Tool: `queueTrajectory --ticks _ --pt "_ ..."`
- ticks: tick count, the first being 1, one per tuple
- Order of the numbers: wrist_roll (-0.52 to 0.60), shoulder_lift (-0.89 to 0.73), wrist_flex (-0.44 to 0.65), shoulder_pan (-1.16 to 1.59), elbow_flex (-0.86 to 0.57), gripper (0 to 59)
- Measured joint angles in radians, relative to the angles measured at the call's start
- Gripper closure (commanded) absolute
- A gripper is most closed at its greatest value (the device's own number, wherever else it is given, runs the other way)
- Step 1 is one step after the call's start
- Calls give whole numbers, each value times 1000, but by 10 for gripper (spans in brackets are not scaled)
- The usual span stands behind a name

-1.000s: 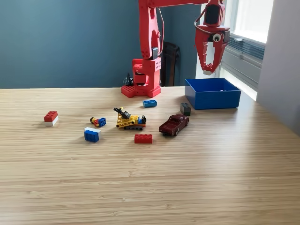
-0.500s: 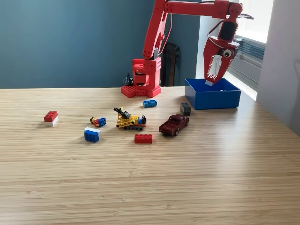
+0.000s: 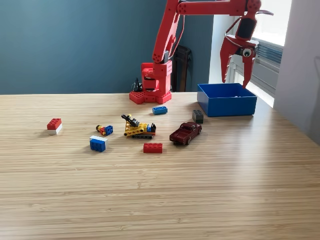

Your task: Grasp a lego block and put it in the bin.

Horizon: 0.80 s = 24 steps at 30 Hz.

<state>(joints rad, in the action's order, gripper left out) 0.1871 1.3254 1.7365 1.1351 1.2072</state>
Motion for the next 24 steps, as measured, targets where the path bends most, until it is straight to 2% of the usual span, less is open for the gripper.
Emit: queueTrajectory --ticks 1,8,18,24 --pt "-3 0 0 -15 0 583" --pt "0 0 0 -287 0 585" --pt "-149 0 0 -807 0 585" --pt "-209 0 0 -962 0 585"
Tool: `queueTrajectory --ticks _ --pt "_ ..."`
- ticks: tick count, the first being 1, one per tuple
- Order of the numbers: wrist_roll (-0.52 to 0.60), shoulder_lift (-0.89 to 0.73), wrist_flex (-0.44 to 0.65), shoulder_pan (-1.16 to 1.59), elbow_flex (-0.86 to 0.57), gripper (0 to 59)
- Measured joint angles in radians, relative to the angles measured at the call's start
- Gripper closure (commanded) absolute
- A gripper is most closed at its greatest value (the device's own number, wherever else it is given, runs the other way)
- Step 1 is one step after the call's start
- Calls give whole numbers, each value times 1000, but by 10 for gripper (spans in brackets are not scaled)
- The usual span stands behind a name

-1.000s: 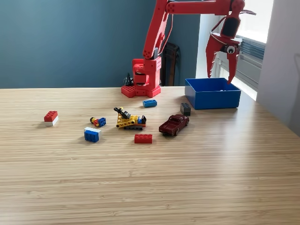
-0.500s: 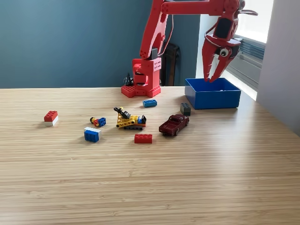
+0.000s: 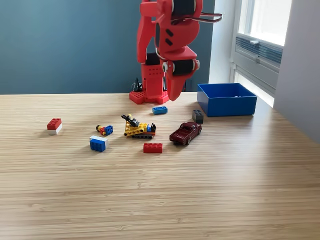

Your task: Grasp a lego block and put it in the bin.

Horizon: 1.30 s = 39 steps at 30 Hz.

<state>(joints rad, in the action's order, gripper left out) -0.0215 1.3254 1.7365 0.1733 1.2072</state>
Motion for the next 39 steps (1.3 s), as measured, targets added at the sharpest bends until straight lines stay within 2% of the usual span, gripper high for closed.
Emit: queueTrajectory --ticks 27,39 --pt "-14 0 -6 -52 0 585" --pt "-61 0 -120 -110 0 571"
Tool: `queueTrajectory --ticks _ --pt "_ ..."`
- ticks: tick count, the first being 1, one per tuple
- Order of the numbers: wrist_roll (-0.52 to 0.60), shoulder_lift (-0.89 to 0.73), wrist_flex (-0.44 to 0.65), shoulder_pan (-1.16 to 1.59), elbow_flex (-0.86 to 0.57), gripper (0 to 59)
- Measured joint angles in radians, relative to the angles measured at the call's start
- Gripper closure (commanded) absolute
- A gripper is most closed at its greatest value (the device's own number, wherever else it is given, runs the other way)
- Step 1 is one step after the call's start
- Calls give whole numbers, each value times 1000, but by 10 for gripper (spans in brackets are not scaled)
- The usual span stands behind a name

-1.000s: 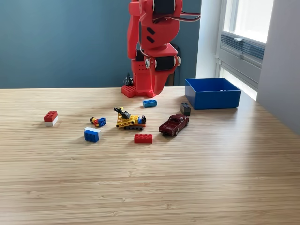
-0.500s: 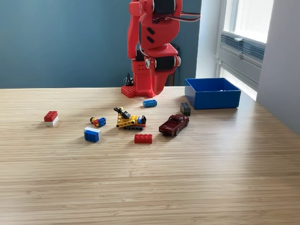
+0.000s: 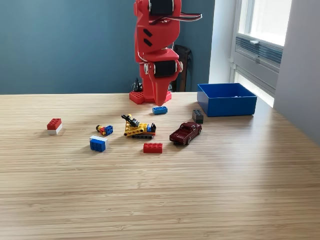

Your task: Grasp a lego block and put it in the bin.

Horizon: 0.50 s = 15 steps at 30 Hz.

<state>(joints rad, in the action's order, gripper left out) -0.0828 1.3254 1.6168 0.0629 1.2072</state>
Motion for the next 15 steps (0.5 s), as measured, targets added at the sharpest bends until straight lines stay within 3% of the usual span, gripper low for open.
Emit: queueTrajectory --ticks 1,5,7,15 --pt "0 0 -12 0 0 567" --pt "0 0 -84 0 0 383" --pt "0 0 -132 0 12 338" --pt "35 -12 -307 0 95 311"
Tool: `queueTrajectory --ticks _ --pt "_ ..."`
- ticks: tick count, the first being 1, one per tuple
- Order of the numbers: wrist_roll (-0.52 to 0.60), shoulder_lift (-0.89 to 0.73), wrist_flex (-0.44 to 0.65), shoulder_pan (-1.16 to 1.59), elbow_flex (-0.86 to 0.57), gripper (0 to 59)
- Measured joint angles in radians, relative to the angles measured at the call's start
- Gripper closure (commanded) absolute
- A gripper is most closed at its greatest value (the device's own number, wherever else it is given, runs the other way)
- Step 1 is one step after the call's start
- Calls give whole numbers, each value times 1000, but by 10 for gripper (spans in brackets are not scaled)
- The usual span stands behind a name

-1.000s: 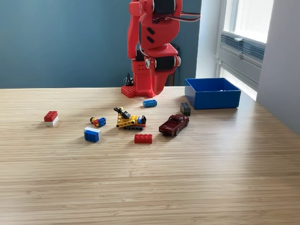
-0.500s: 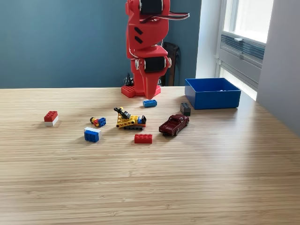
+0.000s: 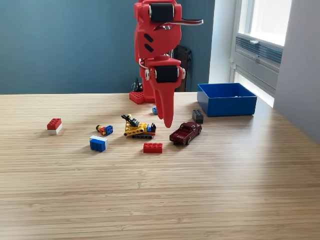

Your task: Grasp a lego block and put it in the bin.

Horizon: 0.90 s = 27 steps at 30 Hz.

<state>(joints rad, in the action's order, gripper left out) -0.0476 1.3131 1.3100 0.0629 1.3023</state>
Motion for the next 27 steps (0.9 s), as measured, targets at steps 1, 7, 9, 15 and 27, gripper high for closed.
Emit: queueTrajectory --ticks 1,7,9,15,27 --pt "5 -2 -23 0 21 313" --pt "26 -2 -112 0 86 343" --pt "34 -11 -126 0 86 359" --pt "60 -144 -130 0 69 381" --pt "104 -301 -46 -52 -140 436"
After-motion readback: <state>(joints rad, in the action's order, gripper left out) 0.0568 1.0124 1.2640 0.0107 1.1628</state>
